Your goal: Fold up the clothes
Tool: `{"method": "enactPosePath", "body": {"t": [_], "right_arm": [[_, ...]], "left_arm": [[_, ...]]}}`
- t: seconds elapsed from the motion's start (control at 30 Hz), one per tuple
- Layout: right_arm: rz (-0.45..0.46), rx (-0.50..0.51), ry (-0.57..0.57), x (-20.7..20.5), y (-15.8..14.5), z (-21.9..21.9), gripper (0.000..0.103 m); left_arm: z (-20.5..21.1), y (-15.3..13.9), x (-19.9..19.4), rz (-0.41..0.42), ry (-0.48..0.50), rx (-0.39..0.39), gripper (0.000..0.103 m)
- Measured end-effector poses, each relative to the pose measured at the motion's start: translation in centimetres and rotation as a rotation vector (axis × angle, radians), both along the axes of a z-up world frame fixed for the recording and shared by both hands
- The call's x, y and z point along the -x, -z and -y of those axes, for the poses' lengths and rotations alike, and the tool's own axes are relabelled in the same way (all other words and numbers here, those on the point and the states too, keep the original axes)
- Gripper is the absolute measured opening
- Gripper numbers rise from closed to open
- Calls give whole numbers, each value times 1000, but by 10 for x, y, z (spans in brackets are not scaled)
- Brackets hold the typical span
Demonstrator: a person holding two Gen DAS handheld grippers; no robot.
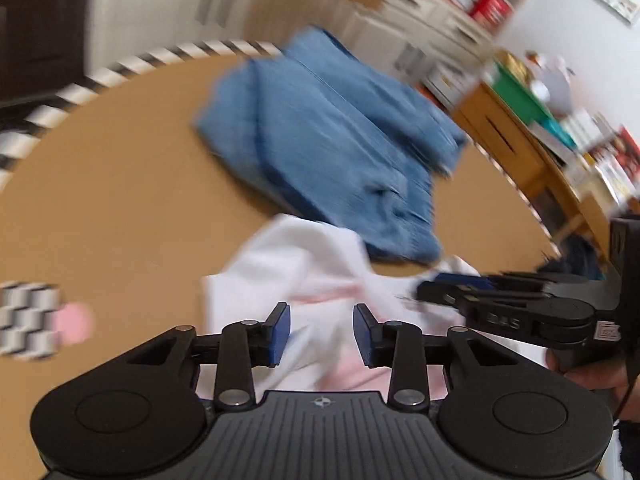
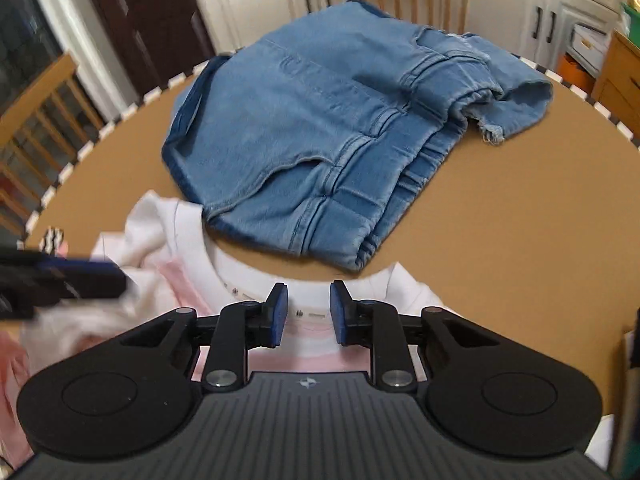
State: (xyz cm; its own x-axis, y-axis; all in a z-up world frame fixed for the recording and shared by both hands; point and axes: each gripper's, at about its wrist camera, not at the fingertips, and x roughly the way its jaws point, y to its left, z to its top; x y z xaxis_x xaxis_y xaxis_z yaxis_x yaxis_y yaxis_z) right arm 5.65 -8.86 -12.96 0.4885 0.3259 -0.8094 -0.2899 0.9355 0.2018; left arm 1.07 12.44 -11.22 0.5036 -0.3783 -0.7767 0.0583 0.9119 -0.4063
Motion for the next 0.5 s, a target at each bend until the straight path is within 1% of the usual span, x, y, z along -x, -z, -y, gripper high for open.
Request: {"method": "enactPosePath", "body": {"t": [0.07,0.13,0.17,0.27,0.33,0.37,0.4,0.5], "right_arm": [[-6,-17,22,-8,-1,-1,22],[-19,-36,31,-22,-1,-3,21],[-19,-34,29,-28,-1,-4,21],[-1,-16,22,-51,0,-9,21],[8,-11,32,-68,0,-13,21],[15,-5,33,-76,1,-15,21],[23,3,30,-85,1,-19,21],[30,2,24,-106,1,-27,22]], "left_arm": [[6,7,-14,-6,11,12,36],[8,13,-27,0,4,2,36],[9,16,-34,3,0,-3,33],[11,25,-53,17,-8,-22,29],[13,27,-61,55,1,-41,28],[16,28,-65,76,6,-61,25],[18,29,-69,98,9,-88,25],[15,30,-78,134,-52,-117,25]]}}
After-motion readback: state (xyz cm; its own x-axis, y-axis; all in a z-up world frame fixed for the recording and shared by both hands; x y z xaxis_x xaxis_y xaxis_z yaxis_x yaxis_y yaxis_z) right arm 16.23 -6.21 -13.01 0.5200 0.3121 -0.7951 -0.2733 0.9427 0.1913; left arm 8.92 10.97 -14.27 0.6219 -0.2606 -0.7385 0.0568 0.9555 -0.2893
